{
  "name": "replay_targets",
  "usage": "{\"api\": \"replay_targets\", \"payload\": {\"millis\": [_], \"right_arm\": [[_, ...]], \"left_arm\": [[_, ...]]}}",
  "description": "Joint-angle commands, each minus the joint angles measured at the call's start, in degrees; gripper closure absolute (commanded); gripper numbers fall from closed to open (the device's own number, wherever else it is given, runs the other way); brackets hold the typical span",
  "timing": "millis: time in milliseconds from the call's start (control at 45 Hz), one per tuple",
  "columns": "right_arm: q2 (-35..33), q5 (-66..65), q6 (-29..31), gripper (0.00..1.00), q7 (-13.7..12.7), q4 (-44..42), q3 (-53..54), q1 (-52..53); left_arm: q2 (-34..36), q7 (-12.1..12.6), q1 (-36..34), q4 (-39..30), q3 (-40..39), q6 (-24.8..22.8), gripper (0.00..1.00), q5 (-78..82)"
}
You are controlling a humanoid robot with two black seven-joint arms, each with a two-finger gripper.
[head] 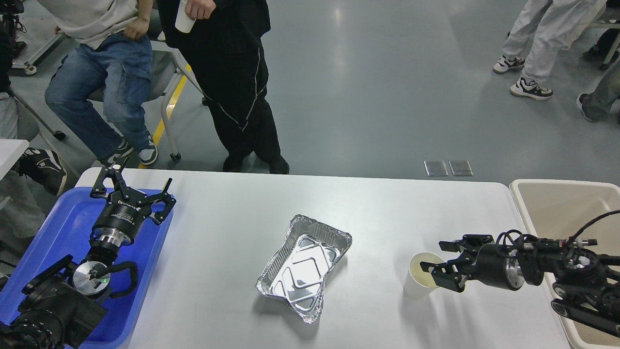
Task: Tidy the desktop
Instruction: 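Lower the right gripper around the white paper cup and close it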
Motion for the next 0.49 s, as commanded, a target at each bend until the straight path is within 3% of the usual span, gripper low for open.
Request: {"api": "replay_targets", "payload": {"millis": [0,111,467], "right_arm": [[0.7,0.0,-0.2,0.85,0.1,0.0,-1.3,0.3],[0.8,0.0,-0.2,1.0,0.2,0.1,-2.3,0.6],[0.8,0.7,0.1,1.0,0.0,0.1,-2.4,1.4]], "left_arm": [[-0.1,0.0,0.0,0.0,0.0,0.0,0.0,0.0],[-0.1,0.0,0.0,0.0,0.0,0.0,0.0,0.0],[0.0,0.0,0.0,0.0,0.0,0.0,0.0,0.0]]}}
